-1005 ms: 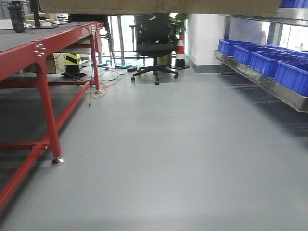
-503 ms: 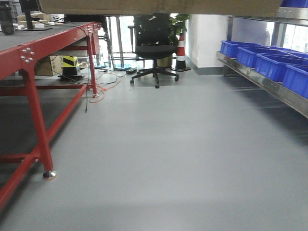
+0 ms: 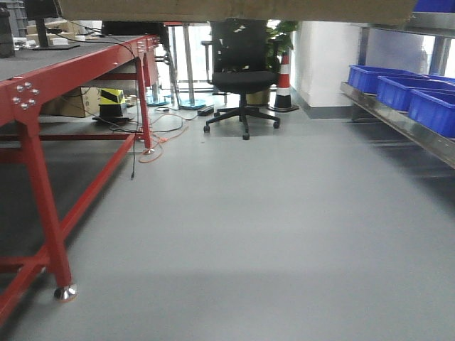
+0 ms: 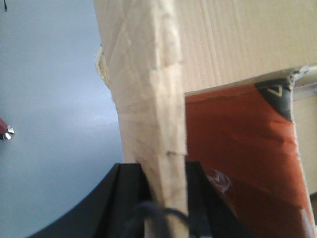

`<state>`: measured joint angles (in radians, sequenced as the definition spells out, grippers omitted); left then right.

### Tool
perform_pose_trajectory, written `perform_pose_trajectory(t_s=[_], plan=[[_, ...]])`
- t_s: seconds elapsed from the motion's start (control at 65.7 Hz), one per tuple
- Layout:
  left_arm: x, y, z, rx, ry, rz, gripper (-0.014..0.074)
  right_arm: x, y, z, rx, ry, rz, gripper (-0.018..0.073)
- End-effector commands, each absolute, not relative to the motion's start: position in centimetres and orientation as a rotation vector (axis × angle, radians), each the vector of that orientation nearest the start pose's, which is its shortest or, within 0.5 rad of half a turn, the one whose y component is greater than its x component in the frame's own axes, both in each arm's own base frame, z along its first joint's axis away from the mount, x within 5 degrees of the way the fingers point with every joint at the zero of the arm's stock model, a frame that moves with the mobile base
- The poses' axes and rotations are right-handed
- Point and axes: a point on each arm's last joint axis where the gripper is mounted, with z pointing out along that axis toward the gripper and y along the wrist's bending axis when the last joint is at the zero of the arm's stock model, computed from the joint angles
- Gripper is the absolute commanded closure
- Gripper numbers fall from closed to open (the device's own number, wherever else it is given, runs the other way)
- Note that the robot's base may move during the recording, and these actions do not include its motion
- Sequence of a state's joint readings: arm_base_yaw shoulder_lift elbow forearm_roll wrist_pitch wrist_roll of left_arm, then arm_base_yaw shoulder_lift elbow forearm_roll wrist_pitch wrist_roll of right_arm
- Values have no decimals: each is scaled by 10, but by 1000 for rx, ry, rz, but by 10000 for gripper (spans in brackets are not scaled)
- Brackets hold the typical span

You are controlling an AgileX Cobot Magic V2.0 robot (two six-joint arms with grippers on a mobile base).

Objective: Stack two boxes on right shelf middle
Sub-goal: 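Drive the base past the red workbench holding the boxes, then turn the base toward the steel shelf rack with blue bins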

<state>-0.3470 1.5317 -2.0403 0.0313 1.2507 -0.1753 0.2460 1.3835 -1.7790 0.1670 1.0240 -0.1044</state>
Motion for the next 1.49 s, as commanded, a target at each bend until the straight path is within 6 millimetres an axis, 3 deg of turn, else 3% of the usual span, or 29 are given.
perform_pose_trajectory(t_s=[0.0, 1.477], plan=[[275, -97, 521, 188, 2152, -282, 708, 263, 76, 505, -360, 2022, 260, 713], [275, -97, 522, 187, 2146, -281, 708, 264, 77, 507, -355, 2005, 262, 713]])
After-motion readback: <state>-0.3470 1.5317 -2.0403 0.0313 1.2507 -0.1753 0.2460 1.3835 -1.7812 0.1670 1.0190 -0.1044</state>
